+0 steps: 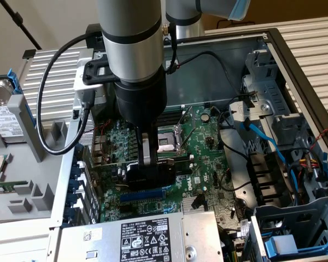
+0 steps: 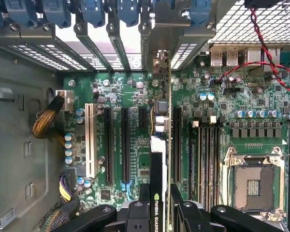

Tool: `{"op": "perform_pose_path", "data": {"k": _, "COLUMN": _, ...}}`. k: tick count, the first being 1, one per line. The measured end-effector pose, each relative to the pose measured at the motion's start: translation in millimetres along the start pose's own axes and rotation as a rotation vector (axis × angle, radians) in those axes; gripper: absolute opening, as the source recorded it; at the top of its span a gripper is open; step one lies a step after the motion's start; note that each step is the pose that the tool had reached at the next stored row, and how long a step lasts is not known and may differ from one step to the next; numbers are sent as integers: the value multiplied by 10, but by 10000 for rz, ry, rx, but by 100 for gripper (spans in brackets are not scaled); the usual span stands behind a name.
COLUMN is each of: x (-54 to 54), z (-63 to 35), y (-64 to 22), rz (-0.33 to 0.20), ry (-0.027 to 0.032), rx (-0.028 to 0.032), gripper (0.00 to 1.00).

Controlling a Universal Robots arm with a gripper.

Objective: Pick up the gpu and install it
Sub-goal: 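Insert the gpu into the slot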

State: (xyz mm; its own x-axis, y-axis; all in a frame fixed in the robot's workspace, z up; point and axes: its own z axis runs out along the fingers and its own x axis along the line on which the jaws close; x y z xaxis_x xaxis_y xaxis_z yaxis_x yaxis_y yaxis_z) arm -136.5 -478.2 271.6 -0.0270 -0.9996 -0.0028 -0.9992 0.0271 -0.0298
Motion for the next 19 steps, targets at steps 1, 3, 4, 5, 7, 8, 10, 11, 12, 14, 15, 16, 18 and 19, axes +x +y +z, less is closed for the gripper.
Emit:
{"op": "perform_pose_path", "data": {"k": 1, "x": 1, "z": 1, "y": 0, "rz": 0, "ry": 1, "rx": -1, "gripper": 27}}
{"op": "perform_pose_path", "data": {"k": 3, "x": 2, "z": 3, "y": 0, "rz": 0, "ry": 2, "rx": -1, "gripper": 27}}
{"op": "perform_pose_path", "data": {"k": 4, "x": 2, "z": 7, "y": 1, "rz": 0, "ry": 1, "rx": -1, "gripper": 27}}
{"op": "perform_pose_path", "data": {"k": 5, "x": 3, "z": 12, "y": 1, "rz": 0, "ry": 1, "rx": -1, "gripper": 27}}
{"op": "perform_pose_path", "data": {"k": 7, "x": 3, "z": 16, "y": 1, "rz": 0, "ry": 2, "rx": -1, "gripper": 27}}
{"op": "perform_pose_path", "data": {"k": 8, "x": 3, "z": 18, "y": 1, "rz": 0, "ry": 1, "rx": 0, "gripper": 27}}
{"op": "perform_pose_path", "data": {"k": 10, "x": 4, "z": 21, "y": 2, "rz": 0, "ry": 2, "rx": -1, "gripper": 27}}
{"op": "perform_pose_path", "data": {"k": 11, "x": 5, "z": 23, "y": 2, "rz": 1, "ry": 1, "rx": 0, "gripper": 27}}
{"op": "perform_pose_path", "data": {"k": 12, "x": 6, "z": 25, "y": 1, "rz": 0, "ry": -1, "rx": 0, "gripper": 27}}
{"op": "perform_pose_path", "data": {"k": 14, "x": 9, "z": 27, "y": 1, "rz": 0, "ry": 0, "rx": 0, "gripper": 27}}
{"op": "perform_pose_path", "data": {"k": 15, "x": 10, "z": 28, "y": 2, "rz": 0, "ry": 2, "rx": -1, "gripper": 27}}
{"op": "perform_pose_path", "data": {"k": 16, "x": 10, "z": 29, "y": 2, "rz": 0, "ry": 4, "rx": -2, "gripper": 27}}
{"op": "perform_pose_path", "data": {"k": 18, "x": 10, "z": 33, "y": 2, "rz": 0, "ry": 1, "rx": -1, "gripper": 27}}
{"op": "perform_pose_path", "data": {"k": 19, "x": 10, "z": 34, "y": 2, "rz": -3, "ry": 2, "rx": -1, "gripper": 27}}
